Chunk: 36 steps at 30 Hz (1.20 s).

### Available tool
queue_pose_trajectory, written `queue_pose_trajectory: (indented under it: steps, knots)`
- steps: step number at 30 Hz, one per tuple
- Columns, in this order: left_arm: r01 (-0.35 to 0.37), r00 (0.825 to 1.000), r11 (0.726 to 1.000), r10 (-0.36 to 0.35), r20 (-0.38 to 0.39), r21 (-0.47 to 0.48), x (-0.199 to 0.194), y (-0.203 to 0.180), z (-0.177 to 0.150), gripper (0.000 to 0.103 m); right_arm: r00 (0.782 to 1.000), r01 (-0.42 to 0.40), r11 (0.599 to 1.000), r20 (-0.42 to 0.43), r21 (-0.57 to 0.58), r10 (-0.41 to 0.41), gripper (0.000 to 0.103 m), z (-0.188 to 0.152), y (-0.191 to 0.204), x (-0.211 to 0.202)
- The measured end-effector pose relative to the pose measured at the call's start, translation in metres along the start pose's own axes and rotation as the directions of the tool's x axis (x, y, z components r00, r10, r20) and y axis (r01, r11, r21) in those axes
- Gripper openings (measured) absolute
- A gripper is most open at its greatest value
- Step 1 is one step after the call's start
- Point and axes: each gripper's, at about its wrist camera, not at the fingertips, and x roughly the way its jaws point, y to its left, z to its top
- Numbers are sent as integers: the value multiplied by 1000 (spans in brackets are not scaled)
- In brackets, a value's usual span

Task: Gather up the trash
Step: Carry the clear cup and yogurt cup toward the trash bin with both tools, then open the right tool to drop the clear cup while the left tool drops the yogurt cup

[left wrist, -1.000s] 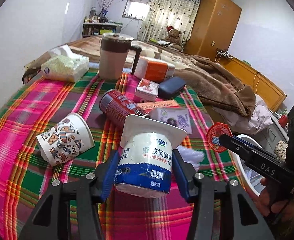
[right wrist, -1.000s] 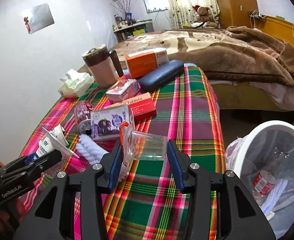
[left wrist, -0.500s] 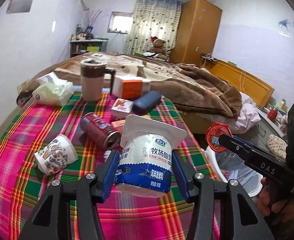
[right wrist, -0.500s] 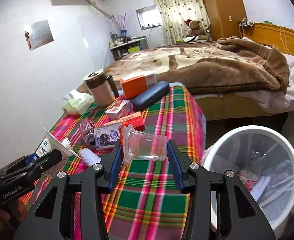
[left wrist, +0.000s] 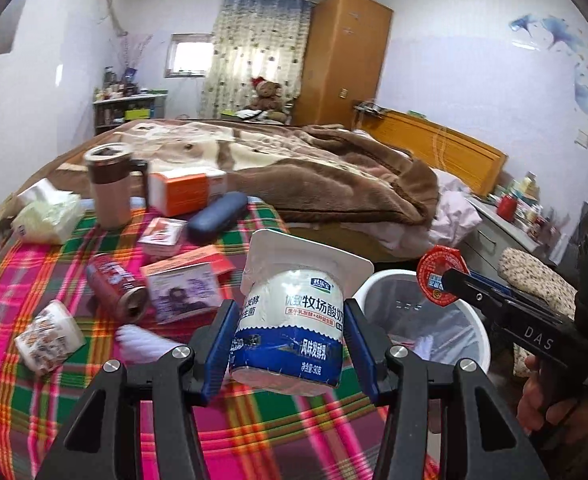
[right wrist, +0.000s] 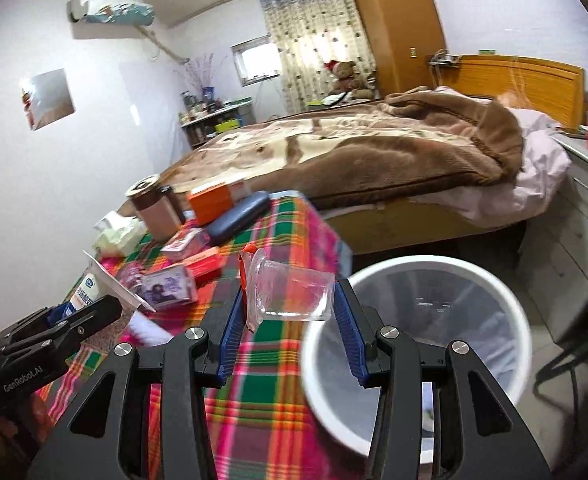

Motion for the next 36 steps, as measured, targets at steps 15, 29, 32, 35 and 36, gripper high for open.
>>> queue_pose_trajectory:
  steps: [15,29,32,35,36]
  knots:
    - [148,986,984,-140,-86,95,59,-82,0,53,983,179,982,-40,51,-177,45,-10,-65,-3]
    - [172,976,975,-148,-161,143,104,-120,-6,53,959,246,969,-146,17,-241,45,-24,-96,19]
    - [178,973,974,-153,-171,143,109,-120,-5,53,955,252,968,-166,7,-247,45,-26,-100,22]
    - [191,970,972,-167,-177,133,114,-121,-4,53,952,255,967,-175,-4,-252,46,-26,-101,23]
    - [194,969,972,-169,-180,132,116,-122,-4,53,952,255,967,-174,-6,-252,46,-26,-101,23]
